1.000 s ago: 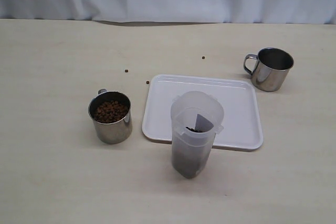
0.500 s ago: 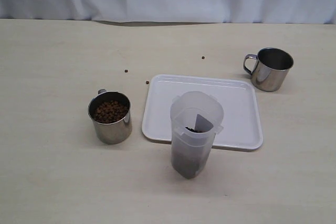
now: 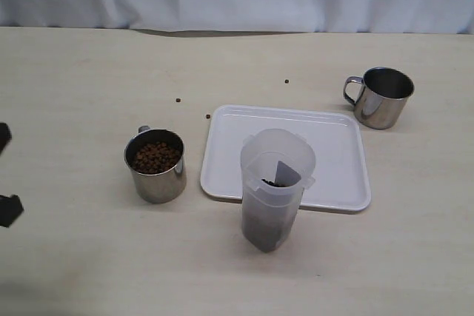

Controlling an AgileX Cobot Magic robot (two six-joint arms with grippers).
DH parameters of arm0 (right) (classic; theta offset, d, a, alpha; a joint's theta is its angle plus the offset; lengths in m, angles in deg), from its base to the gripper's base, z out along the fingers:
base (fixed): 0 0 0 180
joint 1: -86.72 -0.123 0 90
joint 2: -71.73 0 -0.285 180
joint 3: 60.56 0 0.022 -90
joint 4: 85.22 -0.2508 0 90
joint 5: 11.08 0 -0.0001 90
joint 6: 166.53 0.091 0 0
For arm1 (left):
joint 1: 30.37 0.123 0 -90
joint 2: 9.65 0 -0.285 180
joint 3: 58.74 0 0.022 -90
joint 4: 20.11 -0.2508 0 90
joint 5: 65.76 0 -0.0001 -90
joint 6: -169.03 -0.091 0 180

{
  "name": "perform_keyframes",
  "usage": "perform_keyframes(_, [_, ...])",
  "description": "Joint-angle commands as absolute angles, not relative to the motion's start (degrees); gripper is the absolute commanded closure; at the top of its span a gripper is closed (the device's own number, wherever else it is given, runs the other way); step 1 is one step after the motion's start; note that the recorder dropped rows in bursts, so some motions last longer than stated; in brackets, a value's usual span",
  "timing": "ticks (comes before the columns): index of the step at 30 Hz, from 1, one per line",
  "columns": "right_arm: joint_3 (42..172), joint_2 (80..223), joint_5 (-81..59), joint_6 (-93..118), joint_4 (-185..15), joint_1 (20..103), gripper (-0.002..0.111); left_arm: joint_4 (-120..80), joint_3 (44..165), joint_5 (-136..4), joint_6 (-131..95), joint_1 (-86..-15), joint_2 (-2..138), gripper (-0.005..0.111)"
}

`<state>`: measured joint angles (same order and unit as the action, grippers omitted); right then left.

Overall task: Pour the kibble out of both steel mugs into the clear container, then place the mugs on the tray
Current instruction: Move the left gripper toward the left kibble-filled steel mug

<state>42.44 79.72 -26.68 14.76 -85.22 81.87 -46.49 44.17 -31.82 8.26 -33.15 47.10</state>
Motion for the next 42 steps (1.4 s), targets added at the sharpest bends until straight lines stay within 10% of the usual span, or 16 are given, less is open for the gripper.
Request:
perform_keyframes(1, [42.2, 79.5, -26.8, 14.3, -85.2, 81.9, 0.103, -55.2, 44.0, -22.6, 9.1, -33.6, 60.7, 0.107])
perform_keyframes(13, [42.2, 79.5, -26.8, 14.3, -85.2, 81.9, 0.103, -61.5, 44.4, -4.0, 1.0, -33.6, 83.2, 0.099])
perform_keyframes(17, [42.2, 79.5, -26.8, 14.3, -85.2, 81.9, 0.103, -61.6, 45.0, -2.7, -2.7, -33.6, 86.5, 0.035])
perform_keyframes(20, [42.2, 79.5, -26.8, 14.3, -85.2, 81.9, 0.103, -61.4, 46.9, -7.2, -2.6, -33.6, 86.8, 0.007])
perform_keyframes(42, [42.2, 79.5, -26.8, 14.3, -85.2, 81.9, 0.103, -57.3, 51.3, -7.1, -10.4, -33.6, 94.3, 0.007])
